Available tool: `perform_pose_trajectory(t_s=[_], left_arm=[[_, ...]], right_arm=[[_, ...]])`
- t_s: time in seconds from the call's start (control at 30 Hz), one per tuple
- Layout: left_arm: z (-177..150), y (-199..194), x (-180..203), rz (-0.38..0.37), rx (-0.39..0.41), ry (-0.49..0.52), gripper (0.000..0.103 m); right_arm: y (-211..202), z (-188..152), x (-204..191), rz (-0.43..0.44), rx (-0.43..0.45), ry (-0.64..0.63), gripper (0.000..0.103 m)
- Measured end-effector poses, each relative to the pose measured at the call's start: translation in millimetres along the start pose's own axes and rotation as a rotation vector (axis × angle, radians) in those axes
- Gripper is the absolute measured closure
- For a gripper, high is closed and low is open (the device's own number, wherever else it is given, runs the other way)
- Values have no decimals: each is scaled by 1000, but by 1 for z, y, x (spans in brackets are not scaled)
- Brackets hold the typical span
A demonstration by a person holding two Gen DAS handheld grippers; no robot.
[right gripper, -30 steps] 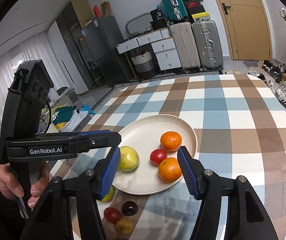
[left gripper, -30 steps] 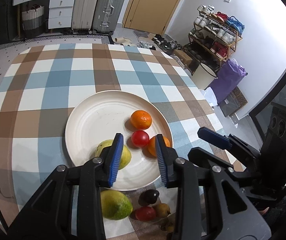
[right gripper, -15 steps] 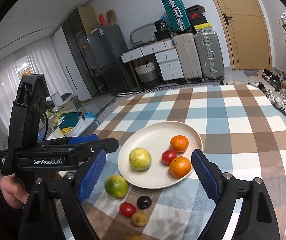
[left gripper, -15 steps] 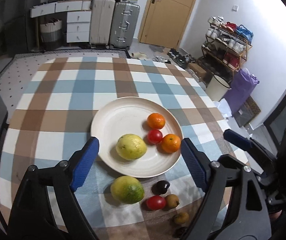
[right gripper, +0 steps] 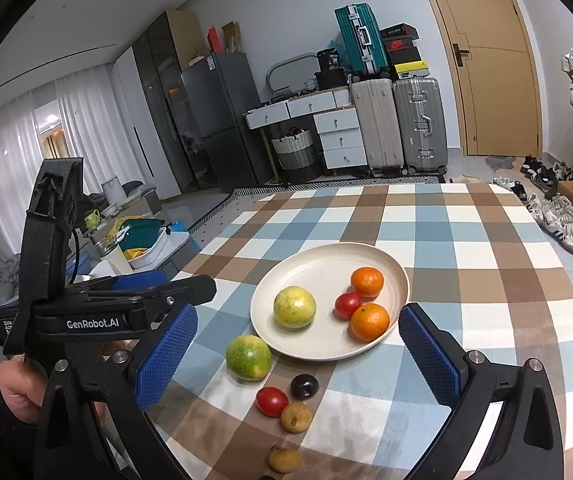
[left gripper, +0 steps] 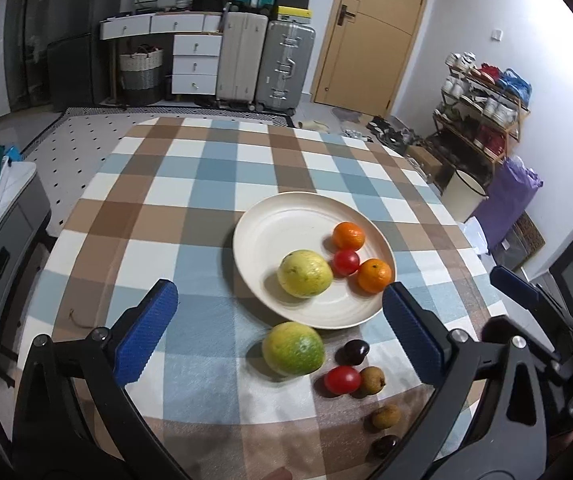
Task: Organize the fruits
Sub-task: 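Withdraw both open grippers from the plate toward the loose fruit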
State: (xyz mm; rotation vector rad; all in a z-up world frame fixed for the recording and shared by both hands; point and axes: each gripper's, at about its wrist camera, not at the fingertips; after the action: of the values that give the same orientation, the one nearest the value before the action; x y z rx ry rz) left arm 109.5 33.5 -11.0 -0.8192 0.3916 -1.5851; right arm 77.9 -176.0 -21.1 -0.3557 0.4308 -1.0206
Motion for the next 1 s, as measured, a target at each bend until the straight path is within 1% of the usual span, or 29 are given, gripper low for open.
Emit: perform_pose_trajectory(t_s=[0.13, 0.3, 0.53, 0.77, 1.0], left_arm=[[-9, -4, -6, 10, 3, -3, 1], [-22, -2, -14, 15, -12, -10, 1], [-38, 4, -19, 13, -38, -6, 1], [-47, 19, -23, 3, -72, -10, 1], [-49, 44, -24, -5, -130, -13, 1]], right_arm=[[-6, -5, -4, 4, 20, 15, 0], [-7, -18, -14, -17, 19, 1, 0], [-9, -30, -23, -25, 18, -15, 1], [-8, -38, -25, -36, 4, -25, 1], [0, -48, -21, -39, -31, -7, 1]])
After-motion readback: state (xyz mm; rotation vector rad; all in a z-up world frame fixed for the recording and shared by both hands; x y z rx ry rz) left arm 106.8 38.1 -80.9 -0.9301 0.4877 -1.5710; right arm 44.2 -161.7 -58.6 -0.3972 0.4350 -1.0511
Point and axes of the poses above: each gripper's, at about its wrist camera, not at the fingertips, and y roughly the way its jaws point, x to its right, z to its top, and after that the axes turned 6 degrees about -y, right-handed
